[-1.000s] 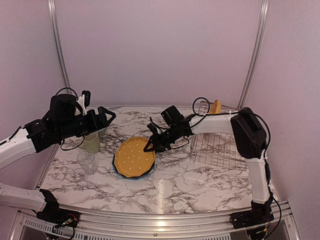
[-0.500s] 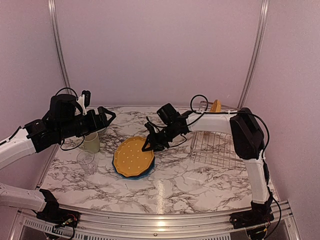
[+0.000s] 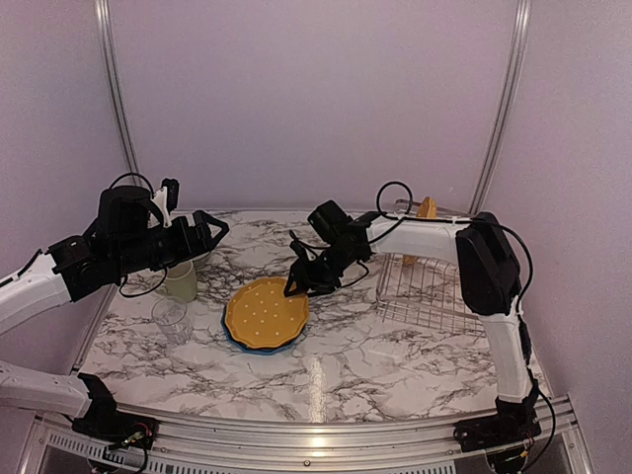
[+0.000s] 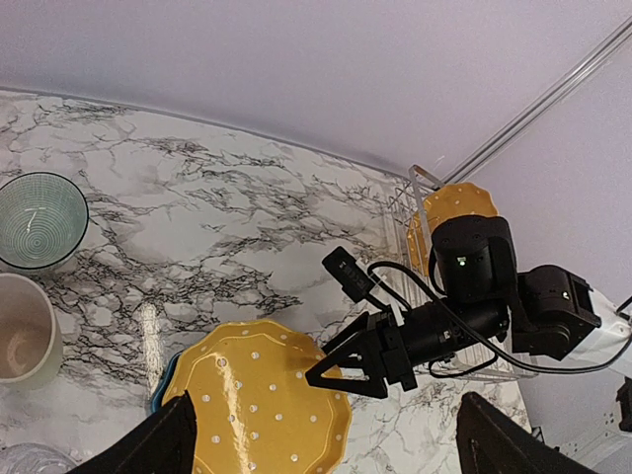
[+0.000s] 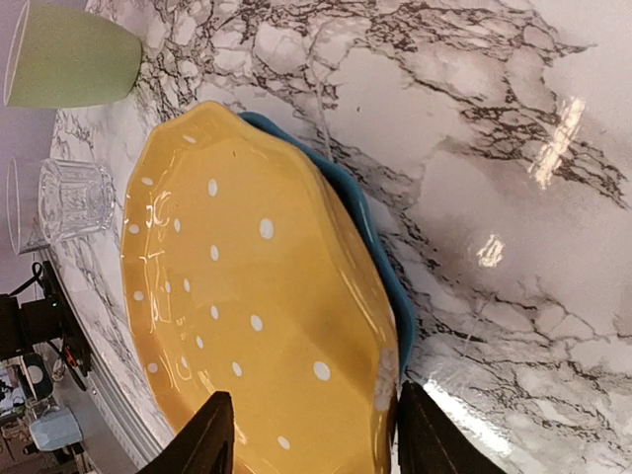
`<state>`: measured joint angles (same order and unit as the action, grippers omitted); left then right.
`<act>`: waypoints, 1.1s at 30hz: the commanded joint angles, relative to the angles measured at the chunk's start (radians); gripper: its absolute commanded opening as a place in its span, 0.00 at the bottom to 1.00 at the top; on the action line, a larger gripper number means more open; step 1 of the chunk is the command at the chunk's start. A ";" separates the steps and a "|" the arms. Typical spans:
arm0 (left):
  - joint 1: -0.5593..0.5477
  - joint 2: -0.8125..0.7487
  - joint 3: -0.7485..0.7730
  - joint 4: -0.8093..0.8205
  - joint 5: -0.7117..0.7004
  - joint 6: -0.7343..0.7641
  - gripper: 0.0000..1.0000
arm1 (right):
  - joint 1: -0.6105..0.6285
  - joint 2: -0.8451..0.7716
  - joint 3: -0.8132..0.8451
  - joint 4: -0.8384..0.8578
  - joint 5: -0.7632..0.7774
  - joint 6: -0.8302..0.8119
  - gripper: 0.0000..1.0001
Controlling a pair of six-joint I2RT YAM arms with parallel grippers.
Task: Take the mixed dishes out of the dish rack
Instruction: Place the plate with another plate, then grab the plate from the dish rack.
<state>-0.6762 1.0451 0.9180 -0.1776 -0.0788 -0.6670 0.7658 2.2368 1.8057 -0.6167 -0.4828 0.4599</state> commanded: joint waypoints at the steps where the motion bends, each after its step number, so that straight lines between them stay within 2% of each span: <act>1: -0.001 -0.005 0.001 -0.004 0.009 0.009 0.94 | 0.011 0.001 0.051 -0.036 0.053 -0.034 0.55; 13: 0.000 0.003 0.002 -0.002 0.020 0.009 0.94 | 0.041 0.013 0.057 -0.015 0.014 -0.022 0.56; 22: 0.000 -0.009 -0.003 -0.007 0.009 0.010 0.94 | 0.039 -0.132 0.110 -0.092 0.306 -0.086 0.74; 26: -0.001 -0.001 0.000 -0.002 0.015 0.010 0.94 | 0.035 -0.193 0.123 -0.136 0.440 -0.131 0.78; 33: -0.001 -0.001 -0.002 -0.002 0.010 0.013 0.94 | -0.018 -0.383 0.008 -0.106 0.736 -0.139 0.88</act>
<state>-0.6762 1.0447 0.9180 -0.1776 -0.0685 -0.6670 0.7876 1.9671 1.8717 -0.7238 0.0338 0.3363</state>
